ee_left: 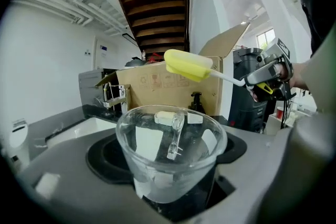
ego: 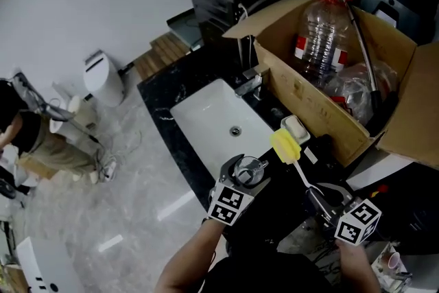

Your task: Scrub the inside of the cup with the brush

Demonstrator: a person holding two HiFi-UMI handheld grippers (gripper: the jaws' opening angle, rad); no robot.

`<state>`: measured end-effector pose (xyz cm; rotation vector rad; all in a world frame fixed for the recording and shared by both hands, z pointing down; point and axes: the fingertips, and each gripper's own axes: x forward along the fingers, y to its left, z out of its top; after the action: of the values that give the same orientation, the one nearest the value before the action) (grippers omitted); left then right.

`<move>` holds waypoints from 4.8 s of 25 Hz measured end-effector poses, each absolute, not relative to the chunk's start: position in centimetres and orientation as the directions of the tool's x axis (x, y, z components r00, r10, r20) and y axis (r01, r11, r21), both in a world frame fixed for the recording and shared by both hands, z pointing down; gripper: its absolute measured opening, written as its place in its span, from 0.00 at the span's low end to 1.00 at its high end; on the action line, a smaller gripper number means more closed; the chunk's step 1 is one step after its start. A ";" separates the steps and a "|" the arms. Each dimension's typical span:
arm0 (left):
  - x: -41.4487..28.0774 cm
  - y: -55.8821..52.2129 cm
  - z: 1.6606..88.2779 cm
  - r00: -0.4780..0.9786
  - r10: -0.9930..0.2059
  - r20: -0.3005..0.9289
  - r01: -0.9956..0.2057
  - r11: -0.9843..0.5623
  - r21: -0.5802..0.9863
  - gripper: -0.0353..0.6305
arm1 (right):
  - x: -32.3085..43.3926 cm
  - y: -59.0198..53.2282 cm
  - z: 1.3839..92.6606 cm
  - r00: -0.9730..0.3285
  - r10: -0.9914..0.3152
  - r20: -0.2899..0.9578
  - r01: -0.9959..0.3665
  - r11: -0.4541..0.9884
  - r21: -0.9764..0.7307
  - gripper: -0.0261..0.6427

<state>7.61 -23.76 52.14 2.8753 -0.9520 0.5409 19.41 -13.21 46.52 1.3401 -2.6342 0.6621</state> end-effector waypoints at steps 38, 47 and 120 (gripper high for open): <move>0.6 -23.6 48.0 0.540 -0.639 0.547 -0.480 -0.768 -0.424 0.71 | 10.7 -14.2 44.4 -0.781 -0.330 0.530 -0.342 0.936 0.079 0.10; -1.1 -23.6 49.1 0.516 -0.635 0.574 -0.449 -0.772 -0.450 0.71 | 9.5 -14.5 44.9 -0.699 -0.334 0.632 -0.279 0.942 0.189 0.10; 1.2 -21.3 46.9 0.658 -0.516 0.549 -0.416 -0.856 -0.306 0.71 | 6.5 -16.3 35.3 -0.876 -0.468 0.113 -0.465 0.884 0.052 0.12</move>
<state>1.23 -21.29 46.92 2.9984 -0.8493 1.0714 6.46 -16.28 35.26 0.7285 -2.9292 -0.0350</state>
